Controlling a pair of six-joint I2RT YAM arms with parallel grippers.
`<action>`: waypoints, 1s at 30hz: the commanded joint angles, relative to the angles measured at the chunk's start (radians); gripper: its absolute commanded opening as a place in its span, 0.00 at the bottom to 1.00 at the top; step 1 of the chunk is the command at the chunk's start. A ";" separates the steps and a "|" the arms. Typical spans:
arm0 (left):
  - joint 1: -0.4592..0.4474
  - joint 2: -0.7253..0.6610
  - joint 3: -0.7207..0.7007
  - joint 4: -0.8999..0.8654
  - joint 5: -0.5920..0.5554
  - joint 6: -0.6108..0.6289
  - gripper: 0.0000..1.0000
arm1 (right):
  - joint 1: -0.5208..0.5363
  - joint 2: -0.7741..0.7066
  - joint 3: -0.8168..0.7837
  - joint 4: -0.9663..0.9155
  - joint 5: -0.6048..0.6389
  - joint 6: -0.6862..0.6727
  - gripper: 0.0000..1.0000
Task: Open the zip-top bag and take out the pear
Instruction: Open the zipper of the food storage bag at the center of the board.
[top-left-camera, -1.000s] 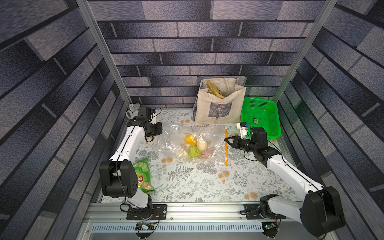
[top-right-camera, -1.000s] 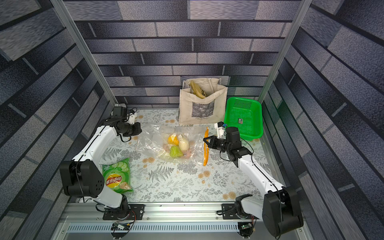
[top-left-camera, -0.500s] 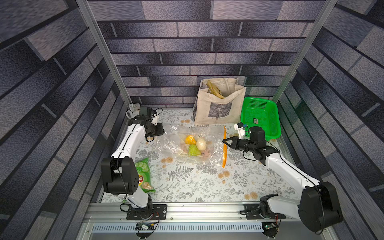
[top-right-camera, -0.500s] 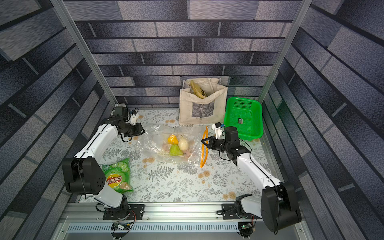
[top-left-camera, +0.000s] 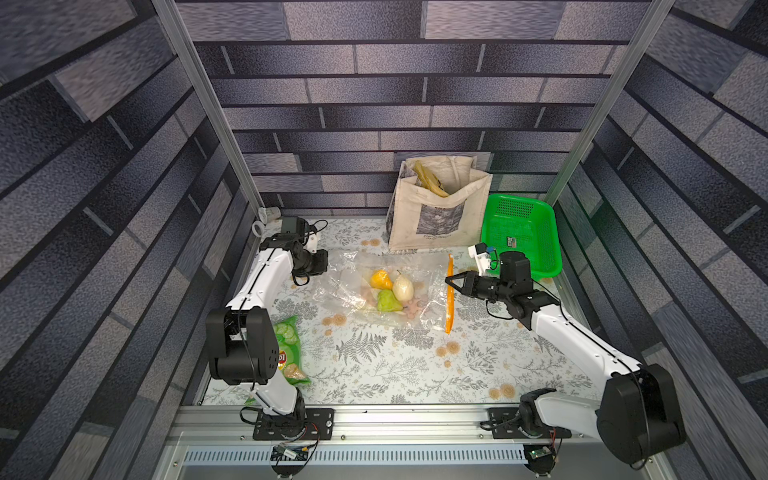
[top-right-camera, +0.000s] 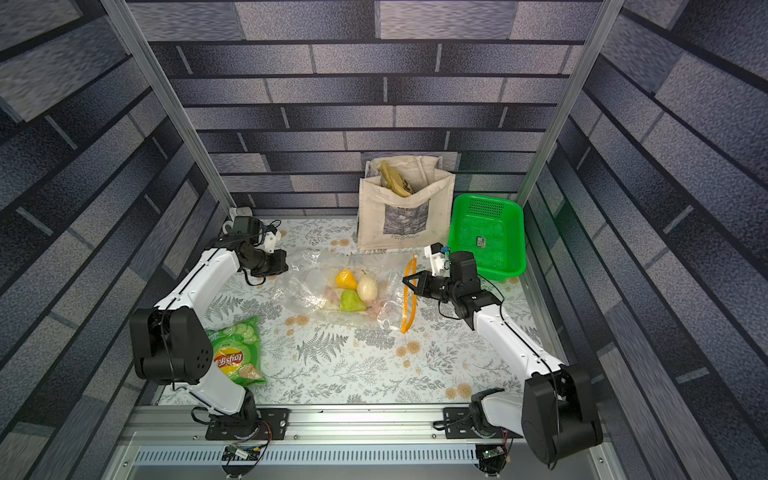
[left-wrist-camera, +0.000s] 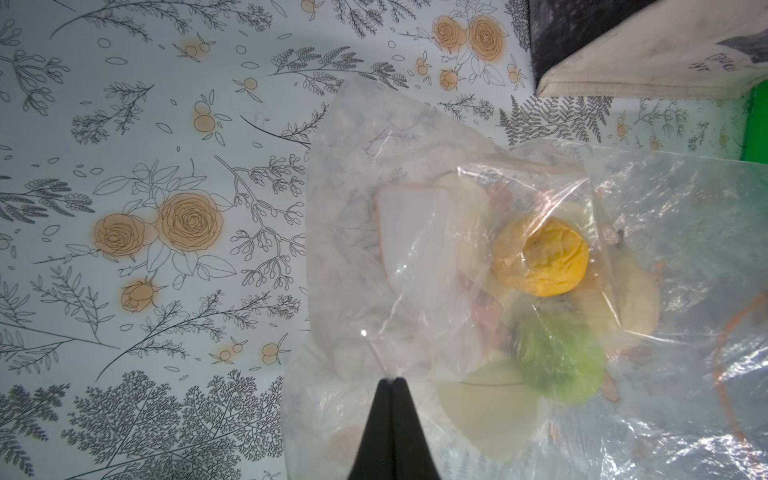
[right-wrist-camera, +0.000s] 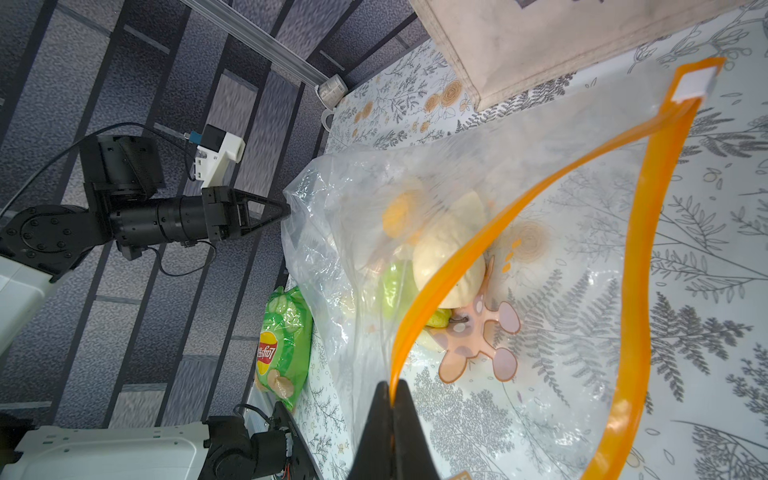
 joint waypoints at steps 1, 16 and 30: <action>-0.007 -0.037 0.054 -0.013 0.028 0.017 0.00 | 0.009 0.000 0.021 -0.036 0.030 -0.022 0.00; -0.094 -0.171 0.264 -0.013 0.115 -0.026 0.00 | 0.009 0.021 0.018 -0.048 0.068 -0.029 0.00; -0.089 -0.114 0.149 -0.035 -0.053 -0.009 0.00 | 0.009 -0.013 0.000 -0.057 0.084 -0.030 0.00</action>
